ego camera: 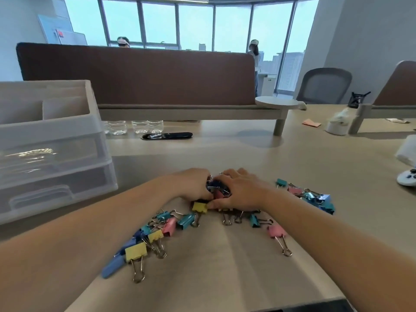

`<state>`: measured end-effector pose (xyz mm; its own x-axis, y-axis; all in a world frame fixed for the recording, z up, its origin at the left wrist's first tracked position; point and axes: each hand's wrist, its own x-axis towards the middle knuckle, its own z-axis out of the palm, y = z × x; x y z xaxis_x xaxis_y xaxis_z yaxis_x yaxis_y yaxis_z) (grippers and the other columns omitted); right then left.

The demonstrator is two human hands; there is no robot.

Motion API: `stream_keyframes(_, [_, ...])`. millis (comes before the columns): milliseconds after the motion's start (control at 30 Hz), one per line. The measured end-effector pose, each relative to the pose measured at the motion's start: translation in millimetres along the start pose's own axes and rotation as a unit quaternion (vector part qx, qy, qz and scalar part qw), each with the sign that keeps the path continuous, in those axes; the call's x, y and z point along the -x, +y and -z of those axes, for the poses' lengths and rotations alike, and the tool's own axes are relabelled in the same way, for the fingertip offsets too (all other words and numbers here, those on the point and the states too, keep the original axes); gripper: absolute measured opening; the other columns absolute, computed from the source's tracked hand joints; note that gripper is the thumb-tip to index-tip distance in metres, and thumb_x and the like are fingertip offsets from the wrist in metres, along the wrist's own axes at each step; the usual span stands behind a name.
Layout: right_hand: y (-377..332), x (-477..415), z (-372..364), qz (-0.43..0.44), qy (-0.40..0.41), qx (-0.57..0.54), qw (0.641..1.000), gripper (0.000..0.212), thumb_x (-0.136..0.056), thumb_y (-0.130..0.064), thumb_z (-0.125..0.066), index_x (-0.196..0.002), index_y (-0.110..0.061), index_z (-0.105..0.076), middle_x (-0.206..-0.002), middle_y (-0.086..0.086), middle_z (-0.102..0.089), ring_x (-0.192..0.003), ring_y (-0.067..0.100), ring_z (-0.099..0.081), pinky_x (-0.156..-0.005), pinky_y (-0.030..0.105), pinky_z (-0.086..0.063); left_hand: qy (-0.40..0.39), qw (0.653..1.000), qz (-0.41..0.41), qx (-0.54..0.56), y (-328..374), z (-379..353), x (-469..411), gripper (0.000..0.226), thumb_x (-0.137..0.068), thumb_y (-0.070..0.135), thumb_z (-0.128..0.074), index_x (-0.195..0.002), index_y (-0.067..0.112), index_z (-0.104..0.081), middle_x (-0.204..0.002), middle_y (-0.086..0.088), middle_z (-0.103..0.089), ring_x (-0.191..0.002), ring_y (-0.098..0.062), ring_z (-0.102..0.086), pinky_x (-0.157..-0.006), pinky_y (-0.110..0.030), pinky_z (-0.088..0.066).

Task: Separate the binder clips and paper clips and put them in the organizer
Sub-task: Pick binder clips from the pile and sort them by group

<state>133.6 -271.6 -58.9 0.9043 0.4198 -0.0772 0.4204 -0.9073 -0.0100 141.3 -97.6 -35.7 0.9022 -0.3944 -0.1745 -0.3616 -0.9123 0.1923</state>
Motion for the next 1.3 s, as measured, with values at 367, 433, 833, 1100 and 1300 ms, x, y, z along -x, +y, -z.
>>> stream_keyframes(367, [-2,-35,-2,0.0,0.068,-0.112,0.991,0.044,-0.087,-0.057,-0.059,-0.12,-0.028,-0.051,-0.113,-0.003,-0.048,-0.097,0.017,-0.05,-0.081,0.033,-0.043,0.036,0.996,0.025,0.081,-11,2,-26,0.017,-0.091,0.018,-0.058,-0.098,0.003,-0.062,-0.082,-0.012,-0.062,-0.066,-0.022,-0.055,-0.052,-0.028,-0.037])
stream_keyframes(433, [-1,-39,-2,-0.013,0.089,-0.125,0.988,0.033,-0.09,-0.049,-0.06,-0.114,-0.028,-0.055,-0.106,-0.005,-0.05,-0.091,0.015,-0.053,-0.077,0.031,-0.043,0.051,0.993,0.028,0.099,-14,2,-30,0.017,-0.093,0.019,-0.057,-0.105,0.007,-0.058,-0.092,-0.011,-0.062,-0.067,-0.019,-0.055,-0.053,-0.027,-0.038])
stream_keyframes(833, [22,-60,13,-0.169,0.203,-0.325,0.908,0.01,-0.091,-0.02,-0.059,-0.087,-0.011,-0.063,-0.079,0.004,-0.065,-0.062,0.015,-0.057,-0.055,0.03,-0.047,0.104,0.97,0.054,0.214,-38,4,-33,0.008,-0.1,0.014,-0.048,-0.107,0.011,-0.048,-0.095,-0.014,-0.064,-0.062,-0.024,-0.071,-0.059,-0.036,-0.057])
stream_keyframes(1100, [11,-50,26,-0.178,0.13,-0.451,0.865,0.052,-0.1,-0.052,-0.037,-0.101,-0.009,-0.066,-0.094,0.005,-0.067,-0.089,0.02,-0.062,-0.091,0.042,-0.05,0.091,0.967,0.044,0.236,-33,6,-24,0.016,-0.095,0.005,-0.055,-0.107,0.016,-0.054,-0.106,-0.009,-0.06,-0.074,-0.021,-0.071,-0.073,-0.045,-0.06])
stream_keyframes(1300, [19,-20,39,-0.123,0.077,-0.224,0.964,0.067,-0.091,-0.067,-0.045,-0.133,-0.016,-0.055,-0.134,0.004,-0.057,-0.113,0.02,-0.053,-0.094,0.034,-0.042,0.092,0.985,0.025,0.142,-25,13,-3,0.025,-0.097,0.016,-0.054,-0.122,0.014,-0.056,-0.116,-0.005,-0.06,-0.079,-0.017,-0.066,-0.072,-0.033,-0.056])
